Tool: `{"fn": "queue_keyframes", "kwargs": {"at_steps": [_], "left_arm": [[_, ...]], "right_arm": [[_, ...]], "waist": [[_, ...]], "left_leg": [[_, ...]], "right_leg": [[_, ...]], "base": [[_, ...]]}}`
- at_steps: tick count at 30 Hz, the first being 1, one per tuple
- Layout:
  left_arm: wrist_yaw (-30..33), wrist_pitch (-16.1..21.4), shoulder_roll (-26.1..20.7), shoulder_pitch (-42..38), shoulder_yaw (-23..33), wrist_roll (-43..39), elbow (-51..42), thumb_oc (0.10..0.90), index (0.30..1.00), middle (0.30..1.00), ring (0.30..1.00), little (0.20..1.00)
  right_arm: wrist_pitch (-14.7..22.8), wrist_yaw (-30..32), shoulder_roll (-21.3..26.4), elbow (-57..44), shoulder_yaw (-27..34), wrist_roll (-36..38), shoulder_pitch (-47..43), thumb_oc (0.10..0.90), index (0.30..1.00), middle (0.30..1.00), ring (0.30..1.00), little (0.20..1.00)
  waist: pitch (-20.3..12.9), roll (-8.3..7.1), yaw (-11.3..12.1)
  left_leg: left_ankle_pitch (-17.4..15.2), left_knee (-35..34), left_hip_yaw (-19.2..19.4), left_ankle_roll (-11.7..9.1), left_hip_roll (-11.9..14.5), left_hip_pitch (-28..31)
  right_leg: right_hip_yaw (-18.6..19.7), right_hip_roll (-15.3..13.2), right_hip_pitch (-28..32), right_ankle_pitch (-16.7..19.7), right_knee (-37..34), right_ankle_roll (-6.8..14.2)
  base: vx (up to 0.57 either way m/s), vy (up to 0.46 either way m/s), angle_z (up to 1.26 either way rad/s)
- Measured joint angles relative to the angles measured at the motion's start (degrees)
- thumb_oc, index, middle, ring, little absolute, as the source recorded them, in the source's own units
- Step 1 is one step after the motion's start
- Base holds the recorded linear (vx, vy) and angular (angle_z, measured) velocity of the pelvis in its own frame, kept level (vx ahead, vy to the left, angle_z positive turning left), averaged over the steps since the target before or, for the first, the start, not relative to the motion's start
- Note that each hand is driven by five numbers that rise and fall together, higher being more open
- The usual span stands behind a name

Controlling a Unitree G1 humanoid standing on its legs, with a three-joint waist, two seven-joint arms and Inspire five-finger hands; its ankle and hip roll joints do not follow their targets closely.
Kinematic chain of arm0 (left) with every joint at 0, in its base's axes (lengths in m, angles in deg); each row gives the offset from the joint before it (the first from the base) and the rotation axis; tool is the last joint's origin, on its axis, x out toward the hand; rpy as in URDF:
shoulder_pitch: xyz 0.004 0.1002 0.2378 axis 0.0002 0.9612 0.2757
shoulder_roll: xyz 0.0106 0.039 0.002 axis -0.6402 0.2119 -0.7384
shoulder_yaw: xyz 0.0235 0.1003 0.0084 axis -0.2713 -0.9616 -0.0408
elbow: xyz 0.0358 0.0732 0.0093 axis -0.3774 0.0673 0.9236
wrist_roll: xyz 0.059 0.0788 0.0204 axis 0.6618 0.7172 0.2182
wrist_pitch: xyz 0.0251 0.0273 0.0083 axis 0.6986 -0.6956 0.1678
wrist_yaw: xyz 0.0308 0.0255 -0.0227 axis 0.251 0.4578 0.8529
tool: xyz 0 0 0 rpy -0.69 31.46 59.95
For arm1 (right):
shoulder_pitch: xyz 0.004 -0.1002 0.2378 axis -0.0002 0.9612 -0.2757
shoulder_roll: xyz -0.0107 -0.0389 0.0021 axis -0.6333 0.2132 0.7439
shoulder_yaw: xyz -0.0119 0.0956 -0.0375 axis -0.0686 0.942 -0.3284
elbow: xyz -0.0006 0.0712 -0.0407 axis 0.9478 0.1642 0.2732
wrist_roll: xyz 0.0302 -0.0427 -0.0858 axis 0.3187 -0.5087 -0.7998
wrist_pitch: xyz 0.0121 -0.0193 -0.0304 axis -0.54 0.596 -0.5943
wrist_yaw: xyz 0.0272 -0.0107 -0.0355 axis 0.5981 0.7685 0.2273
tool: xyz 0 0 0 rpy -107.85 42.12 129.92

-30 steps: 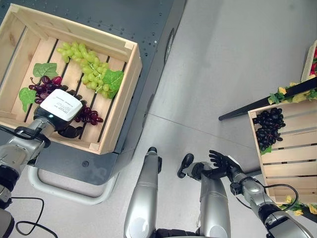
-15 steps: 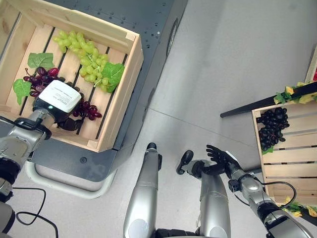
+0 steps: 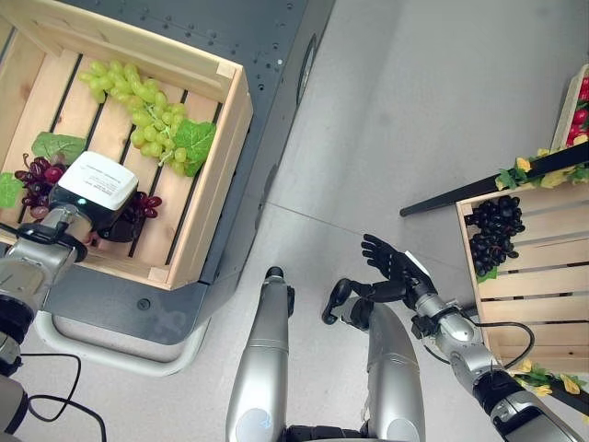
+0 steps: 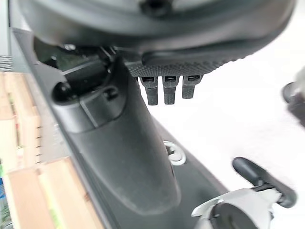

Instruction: Pick up the fruits from the basket on one side to the basket on the other side

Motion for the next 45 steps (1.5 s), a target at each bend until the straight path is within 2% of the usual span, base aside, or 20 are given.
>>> {"fn": "queue_keyframes", "kwargs": {"at_steps": [7,12,15,18,22,28,32,35,39,41,45], "left_arm": [[1.2,2.3,0.0,4.1,4.4,-7.0,0.3,0.4,0.3,0.3,0.3,0.3],[4.0,4.0,1.6,13.0,11.6,-15.0,1.6,0.4,0.3,0.3,0.3,0.3],[5.6,5.4,3.8,16.4,16.3,-21.9,3.2,0.4,0.3,0.3,0.3,0.3],[6.0,8.2,8.8,17.7,23.1,-31.7,5.8,0.4,0.3,0.3,0.3,0.3],[2.6,11.7,13.5,19.2,31.6,-44.8,7.2,0.4,0.3,0.3,0.3,0.3],[-3.2,13.2,16.3,19.1,36.2,-62.6,7.6,0.4,0.3,0.3,0.3,0.3],[-6.3,13.2,20.3,19.0,39.7,-74.1,7.2,0.4,0.3,0.3,0.3,0.3],[-8.3,13.3,20.9,18.9,39.9,-79.5,6.9,0.4,0.3,0.3,0.3,0.3],[-9.1,13.4,21.3,18.7,40.6,-83.0,5.6,0.4,0.3,0.3,0.3,0.3],[-9.7,13.8,21.8,18.7,40.8,-83.0,5.2,0.4,0.3,0.3,0.3,0.3],[-11.4,14.1,23.0,19.0,40.8,-89.3,4.8,0.4,0.3,0.3,0.3,0.3]], "right_arm": [[-0.1,0.1,0.1,-1.8,-0.1,0.0,0.7,0.8,0.9,0.9,0.9,0.9],[-1.0,0.3,0.1,-3.8,-0.2,-0.2,3.0,0.8,0.9,0.9,0.9,0.9],[-1.3,0.3,0.1,-5.7,0.0,-0.3,4.7,0.8,0.9,0.9,0.9,0.9],[-1.9,0.4,0.0,-6.4,-0.1,-0.4,5.9,0.8,0.9,0.9,0.9,0.9],[-2.3,1.8,-0.1,-9.1,0.0,-1.8,7.8,0.8,0.9,0.9,0.9,0.9],[-3.5,2.6,-2.0,-10.7,0.6,-2.3,8.3,0.8,0.9,0.9,0.9,0.9],[-3.7,2.6,-2.7,-14.2,0.1,-2.5,8.5,0.8,0.9,0.9,0.9,0.9],[-3.7,3.5,-2.6,-17.1,0.1,-3.2,7.9,0.8,0.9,0.9,0.9,0.9],[-3.9,5.4,-2.5,-20.0,0.0,-4.9,6.6,0.8,0.9,0.9,0.9,0.9],[-4.2,6.5,-2.5,-21.5,-0.1,-5.0,6.7,0.8,0.9,0.9,0.9,0.9],[-5.5,6.6,-2.2,-24.6,-1.2,-4.8,6.7,0.8,0.9,0.9,0.9,0.9]], "waist": [[0.0,0.01,0.1],[0.0,0.08,0.1],[0.1,0.15,0.1],[0.1,0.43,0.4],[0.2,0.84,0.3],[-0.1,1.31,0.2],[-0.6,3.17,0.0],[-1.2,4.24,-0.1],[-2.1,4.74,-0.3],[-3.8,4.96,-0.4],[-9.5,5.6,-1.4]], "left_leg": [[0.0,-1.0,0.6,0.0,0.1,2.6],[-0.1,-3.9,2.3,0.1,0.2,8.5],[-0.1,-6.1,2.8,0.1,0.3,12.7],[-0.1,-8.0,3.8,0.1,0.4,16.6],[0.0,-9.9,4.0,0.1,0.6,19.5],[0.2,-13.1,4.6,-0.2,0.8,24.3],[0.4,-16.5,5.6,-0.1,0.8,29.2],[0.5,-18.3,6.0,-0.2,0.7,31.5],[1.3,-21.6,6.3,-0.4,0.6,35.0],[2.3,-24.7,6.3,-0.6,0.2,36.7],[6.0,-34.4,5.1,-1.0,0.1,42.6]], "right_leg": [[0.5,0.0,2.0,0.0,-0.6,0.0],[1.9,0.5,6.6,0.2,-2.8,0.4],[2.2,0.8,10.3,0.3,-4.7,0.8],[3.0,1.0,13.4,0.4,-6.0,1.0],[3.0,1.4,16.1,0.5,-7.9,1.3],[3.3,1.6,20.3,0.4,-10.2,1.6],[3.5,1.6,24.3,0.7,-12.8,2.6],[3.3,1.6,26.2,0.7,-14.1,2.7],[3.0,1.7,29.0,0.9,-16.3,2.9],[3.0,2.1,30.3,1.6,-18.6,3.0],[3.1,4.4,35.5,4.9,-27.8,3.3]], "base": [[0.01,-0.003,-0.02],[0.02,0.006,-0.12],[0.03,-0.007,-0.08],[0.04,-0.031,-0.1],[0.04,-0.044,-0.05],[0.05,-0.027,-0.04],[0.03,-0.045,-0.1],[0.04,-0.057,-0.1],[0.04,-0.057,-0.05],[0.06,-0.077,0.0],[0.05,-0.11,-0.06]]}}
